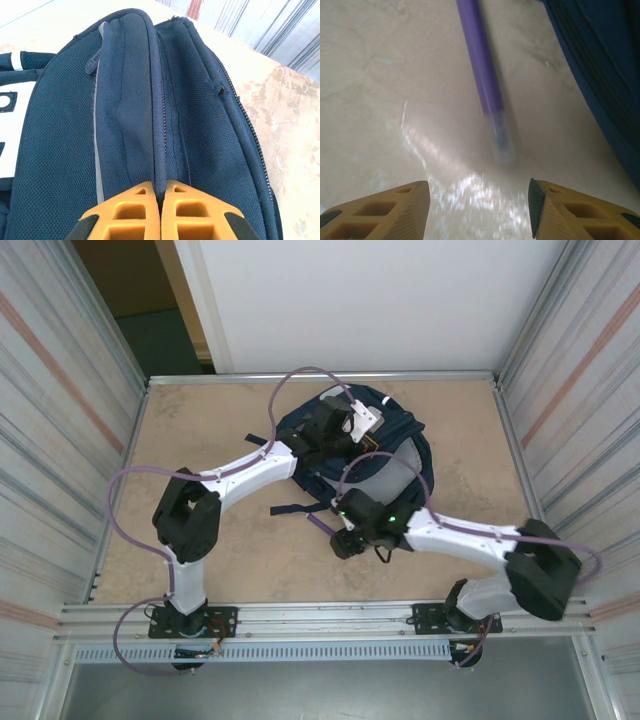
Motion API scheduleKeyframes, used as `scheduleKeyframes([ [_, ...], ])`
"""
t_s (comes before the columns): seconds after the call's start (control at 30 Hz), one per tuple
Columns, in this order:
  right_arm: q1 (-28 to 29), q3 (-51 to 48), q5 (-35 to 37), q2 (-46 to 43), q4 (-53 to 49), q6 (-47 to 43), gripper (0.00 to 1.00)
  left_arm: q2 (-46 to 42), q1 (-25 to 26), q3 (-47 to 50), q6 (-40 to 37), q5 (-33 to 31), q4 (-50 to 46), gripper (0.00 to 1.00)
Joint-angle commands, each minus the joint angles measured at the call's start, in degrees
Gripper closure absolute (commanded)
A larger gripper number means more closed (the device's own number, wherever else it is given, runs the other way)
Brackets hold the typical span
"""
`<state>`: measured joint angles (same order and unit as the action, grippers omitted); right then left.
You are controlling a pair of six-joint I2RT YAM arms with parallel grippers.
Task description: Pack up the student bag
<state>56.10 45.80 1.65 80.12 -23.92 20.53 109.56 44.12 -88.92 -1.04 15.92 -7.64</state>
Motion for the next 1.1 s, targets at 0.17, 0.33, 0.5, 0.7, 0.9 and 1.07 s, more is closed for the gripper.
scheduleKeyframes([
  [0.17,1.60,6.09,6.79,13.55,4.93,-7.97,0.47,4.10,-1.46,1.92,5.26,1.13,4.49,1.00],
  [0.33,1.64,6.37,6.22,20.59,6.34,-7.02,0.57,4.88,-1.49,1.74,6.39,1.73,4.39,1.00],
  [0.5,3.13,6.64,7.29,20.96,4.29,-4.59,0.81,4.70,-1.75,2.38,6.43,1.79,4.52,1.00],
  [0.7,5.69,4.95,10.70,12.51,0.33,-0.30,0.88,3.41,-2.10,2.58,6.05,1.72,4.49,1.00],
  [0.9,3.16,-1.13,9.39,-4.26,-2.74,4.96,0.89,0.82,-2.37,1.22,5.13,1.90,2.82,1.00],
  [1.07,-7.58,-9.47,1.39,-21.50,-3.67,9.11,0.92,-2.63,-2.55,0.27,4.47,0.80,2.11,1.00],
])
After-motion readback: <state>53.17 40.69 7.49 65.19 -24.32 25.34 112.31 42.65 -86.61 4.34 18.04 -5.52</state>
